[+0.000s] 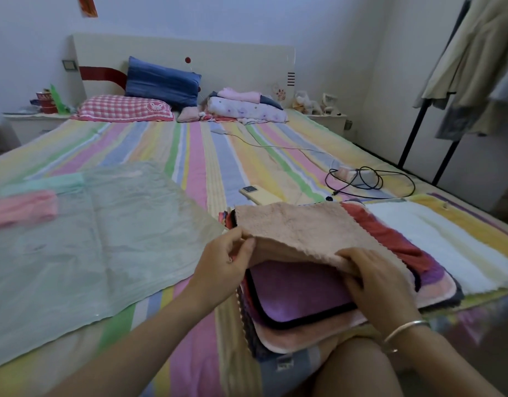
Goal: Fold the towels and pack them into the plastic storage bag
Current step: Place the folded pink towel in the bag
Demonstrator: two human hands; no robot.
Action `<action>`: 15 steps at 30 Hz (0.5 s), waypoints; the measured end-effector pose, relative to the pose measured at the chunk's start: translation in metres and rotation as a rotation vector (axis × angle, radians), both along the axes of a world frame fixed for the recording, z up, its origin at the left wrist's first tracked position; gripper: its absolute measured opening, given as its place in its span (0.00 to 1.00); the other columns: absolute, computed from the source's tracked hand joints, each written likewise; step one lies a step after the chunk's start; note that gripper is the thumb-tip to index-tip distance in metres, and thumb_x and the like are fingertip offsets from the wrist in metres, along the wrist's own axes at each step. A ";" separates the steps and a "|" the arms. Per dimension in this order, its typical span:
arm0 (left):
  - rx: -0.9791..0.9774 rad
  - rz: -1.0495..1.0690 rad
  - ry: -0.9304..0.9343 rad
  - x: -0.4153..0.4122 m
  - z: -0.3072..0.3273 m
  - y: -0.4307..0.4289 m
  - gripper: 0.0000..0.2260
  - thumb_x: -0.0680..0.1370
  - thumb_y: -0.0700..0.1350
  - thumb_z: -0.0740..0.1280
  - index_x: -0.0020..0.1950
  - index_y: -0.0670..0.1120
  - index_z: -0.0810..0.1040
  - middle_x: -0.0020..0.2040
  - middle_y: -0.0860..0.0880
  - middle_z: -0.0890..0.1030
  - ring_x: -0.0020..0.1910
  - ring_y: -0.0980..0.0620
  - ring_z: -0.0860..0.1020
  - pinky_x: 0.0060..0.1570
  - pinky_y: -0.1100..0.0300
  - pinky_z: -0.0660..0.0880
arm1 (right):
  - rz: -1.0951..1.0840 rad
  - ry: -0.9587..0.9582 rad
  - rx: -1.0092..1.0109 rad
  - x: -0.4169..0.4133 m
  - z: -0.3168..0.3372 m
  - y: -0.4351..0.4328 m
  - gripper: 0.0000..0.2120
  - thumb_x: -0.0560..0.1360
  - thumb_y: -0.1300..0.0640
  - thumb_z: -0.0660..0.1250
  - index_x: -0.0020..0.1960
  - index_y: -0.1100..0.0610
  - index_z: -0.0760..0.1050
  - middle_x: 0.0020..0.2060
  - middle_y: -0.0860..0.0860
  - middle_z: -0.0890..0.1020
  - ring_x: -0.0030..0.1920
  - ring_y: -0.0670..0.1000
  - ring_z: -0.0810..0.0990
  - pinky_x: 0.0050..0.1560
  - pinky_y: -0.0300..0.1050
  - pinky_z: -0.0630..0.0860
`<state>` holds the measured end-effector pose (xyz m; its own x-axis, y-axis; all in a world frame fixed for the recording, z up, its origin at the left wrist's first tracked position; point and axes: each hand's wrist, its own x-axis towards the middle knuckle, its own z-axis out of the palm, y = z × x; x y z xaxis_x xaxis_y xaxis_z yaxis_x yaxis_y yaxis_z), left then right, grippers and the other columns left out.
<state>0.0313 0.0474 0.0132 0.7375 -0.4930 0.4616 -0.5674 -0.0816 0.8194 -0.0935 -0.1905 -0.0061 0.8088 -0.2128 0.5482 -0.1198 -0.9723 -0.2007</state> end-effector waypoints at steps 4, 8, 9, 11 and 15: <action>-0.105 0.016 0.058 0.012 0.017 -0.007 0.11 0.82 0.41 0.60 0.42 0.48 0.77 0.32 0.56 0.78 0.31 0.60 0.74 0.35 0.66 0.68 | -0.206 -0.032 0.147 -0.002 0.005 -0.038 0.15 0.70 0.67 0.69 0.53 0.52 0.78 0.46 0.50 0.83 0.47 0.56 0.81 0.43 0.49 0.77; -0.161 0.025 0.136 0.023 0.020 -0.006 0.10 0.82 0.43 0.60 0.44 0.47 0.79 0.42 0.39 0.81 0.44 0.36 0.80 0.46 0.41 0.77 | -0.126 -0.196 0.616 -0.003 0.012 -0.059 0.15 0.70 0.73 0.67 0.48 0.55 0.78 0.40 0.48 0.82 0.46 0.55 0.80 0.41 0.32 0.73; -0.155 0.041 0.154 0.025 0.019 -0.005 0.10 0.82 0.44 0.60 0.44 0.47 0.79 0.42 0.36 0.80 0.44 0.33 0.79 0.46 0.36 0.76 | -0.100 -0.244 0.690 -0.003 0.016 -0.061 0.13 0.71 0.72 0.67 0.46 0.55 0.77 0.39 0.47 0.81 0.44 0.53 0.80 0.40 0.27 0.72; -0.119 0.085 0.170 0.025 0.017 -0.004 0.11 0.83 0.44 0.60 0.43 0.48 0.78 0.40 0.35 0.80 0.42 0.32 0.79 0.42 0.33 0.76 | -0.059 -0.311 0.775 -0.007 0.022 -0.063 0.11 0.73 0.71 0.66 0.44 0.55 0.78 0.35 0.42 0.82 0.40 0.44 0.79 0.39 0.25 0.72; -0.026 0.169 0.106 0.021 0.009 0.000 0.12 0.83 0.43 0.59 0.41 0.49 0.77 0.32 0.50 0.78 0.32 0.55 0.77 0.32 0.54 0.73 | 0.021 -0.376 0.832 -0.022 0.030 -0.060 0.10 0.77 0.70 0.62 0.44 0.59 0.78 0.32 0.33 0.81 0.36 0.33 0.77 0.37 0.24 0.71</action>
<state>0.0525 0.0470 0.0221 0.8536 -0.3471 0.3883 -0.4583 -0.1462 0.8767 -0.1160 -0.2500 0.0236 0.6157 -0.6447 0.4531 0.1116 -0.4979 -0.8600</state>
